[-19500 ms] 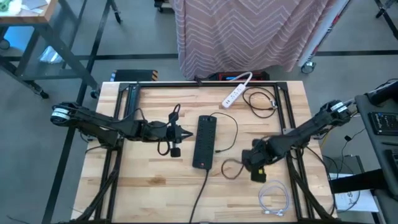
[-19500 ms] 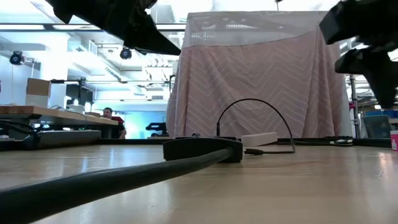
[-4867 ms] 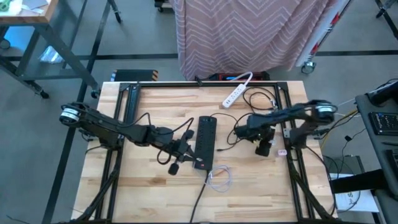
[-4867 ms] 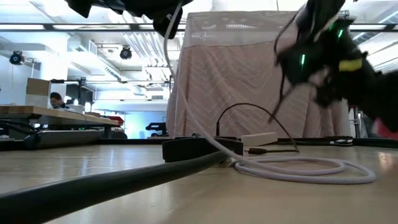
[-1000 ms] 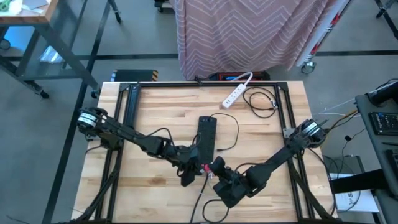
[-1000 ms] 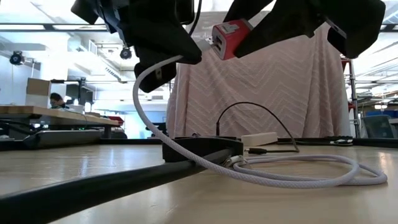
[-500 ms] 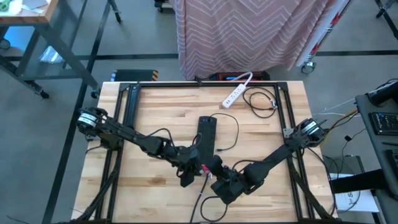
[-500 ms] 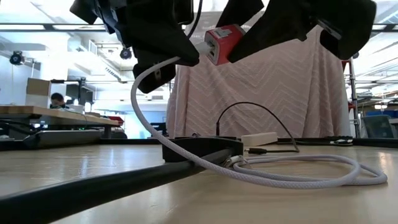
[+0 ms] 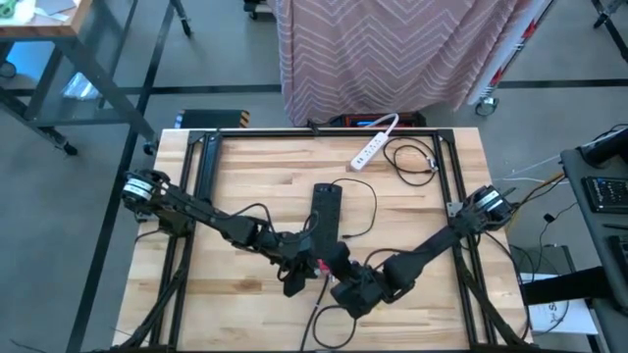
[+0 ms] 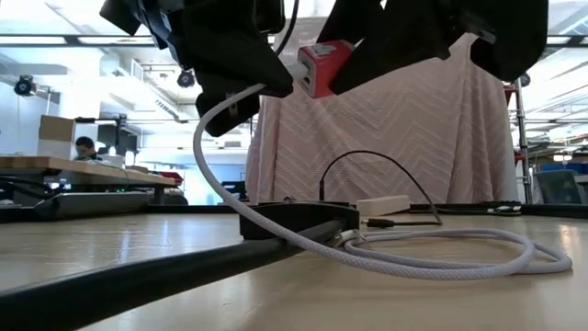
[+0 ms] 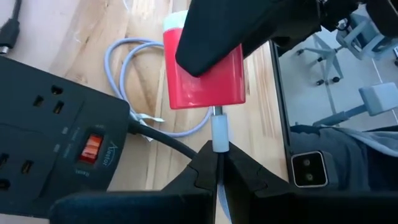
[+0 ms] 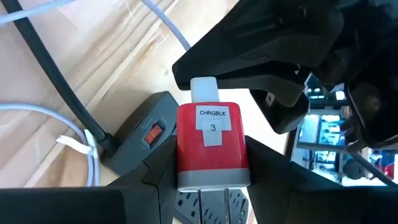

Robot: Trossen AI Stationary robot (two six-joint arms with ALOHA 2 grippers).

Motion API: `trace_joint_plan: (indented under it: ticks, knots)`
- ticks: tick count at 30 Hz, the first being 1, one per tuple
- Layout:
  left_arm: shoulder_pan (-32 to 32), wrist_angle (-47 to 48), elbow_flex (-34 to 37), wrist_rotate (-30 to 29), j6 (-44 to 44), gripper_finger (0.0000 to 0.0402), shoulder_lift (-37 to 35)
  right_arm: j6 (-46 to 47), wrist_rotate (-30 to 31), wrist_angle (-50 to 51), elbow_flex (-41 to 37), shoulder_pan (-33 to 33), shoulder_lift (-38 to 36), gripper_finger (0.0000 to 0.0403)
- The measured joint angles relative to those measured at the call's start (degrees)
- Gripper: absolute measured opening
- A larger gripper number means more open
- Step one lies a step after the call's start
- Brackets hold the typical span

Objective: Insert USB
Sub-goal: Insert the violet charger cable into the red charger adapter

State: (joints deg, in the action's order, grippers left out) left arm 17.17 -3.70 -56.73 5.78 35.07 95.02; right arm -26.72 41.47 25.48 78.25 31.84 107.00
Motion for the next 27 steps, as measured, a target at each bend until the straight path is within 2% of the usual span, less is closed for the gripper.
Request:
trace_joint_plan:
  ticks: [6, 16, 23, 27]
  knots:
    - [0.1, 0.0, 0.0, -2.8, -0.6, 0.0, 0.0, 0.3, -3.0, -0.3, 0.0, -0.3, 0.0, 0.0133]
    - [0.1, -0.4, 0.1, -4.8, -7.9, 0.0003, 0.0, 4.7, -2.5, 0.4, 0.0, -0.8, 0.0, 0.0133]
    - [0.7, -1.7, 0.0, -5.6, -11.5, 0.0038, 0.0, 9.4, -2.9, 1.1, 0.0, -0.7, -0.4, 0.0133]
    - [0.6, -2.9, -0.2, -6.8, -10.6, 0.0069, -1.2, 14.0, -2.9, 2.5, 0.1, -0.3, -1.9, 0.0133]
